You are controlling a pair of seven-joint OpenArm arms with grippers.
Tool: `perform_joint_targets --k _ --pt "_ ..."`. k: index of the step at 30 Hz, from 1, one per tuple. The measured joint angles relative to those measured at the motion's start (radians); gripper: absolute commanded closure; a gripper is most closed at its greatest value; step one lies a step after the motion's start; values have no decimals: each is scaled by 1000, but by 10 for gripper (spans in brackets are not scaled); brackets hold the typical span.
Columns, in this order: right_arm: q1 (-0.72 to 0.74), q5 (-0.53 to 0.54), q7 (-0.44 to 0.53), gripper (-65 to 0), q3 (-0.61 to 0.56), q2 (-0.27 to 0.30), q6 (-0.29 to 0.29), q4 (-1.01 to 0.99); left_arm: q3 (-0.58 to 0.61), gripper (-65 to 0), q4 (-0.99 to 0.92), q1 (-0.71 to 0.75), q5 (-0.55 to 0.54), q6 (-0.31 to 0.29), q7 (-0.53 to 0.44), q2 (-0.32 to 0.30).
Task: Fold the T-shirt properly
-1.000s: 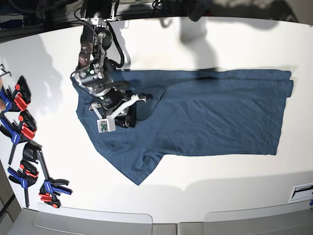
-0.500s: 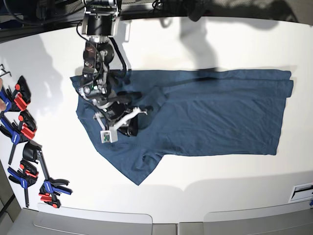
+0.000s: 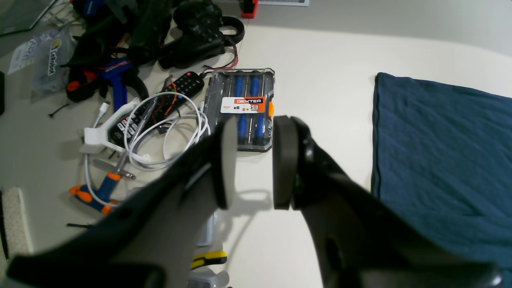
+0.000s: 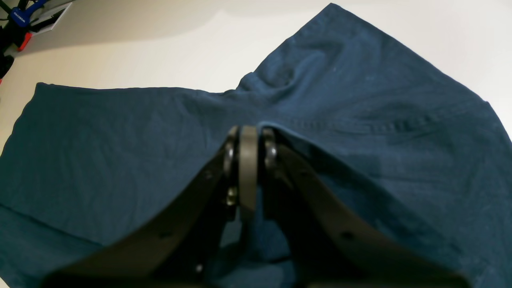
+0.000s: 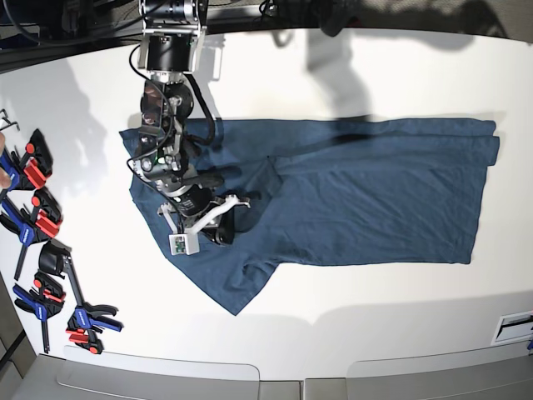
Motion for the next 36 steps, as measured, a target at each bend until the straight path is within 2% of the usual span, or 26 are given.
perform_joint_targets --k 2,10,14,15,20,26,29,33,36 --pt "0 0 10 -137 0 0 0 0 0 -142 0 0 0 0 0 0" --pt "6 0 3 -141 0 0 0 0 0 -142 0 0 0 0 0 0" --pt "44 -1 -153 -140 0 0 0 0 0 -142 0 0 -2 0 18 0" --pt "55 0 -183 -139 0 0 0 0 0 -142 0 1 -30 0 34 0" --pt "60 0 -218 -79 -1 11 0 41 2 -142 0 5 -114 -8 106 9" --pt "31 18 -259 -79 53 27 0 169 2 -142 0 5 -174 -108 159 68" --pt "-8 92 -278 -79 118 24 1 235 2 -142 0 10 -185 -152 161 93" --pt "-89 163 -296 -78 222 34 18 303 2 -142 0 60 -256 -232 181 101" --pt "-166 216 -312 -78 285 46 36 351 2 -127 0 71 -281 -239 208 103"
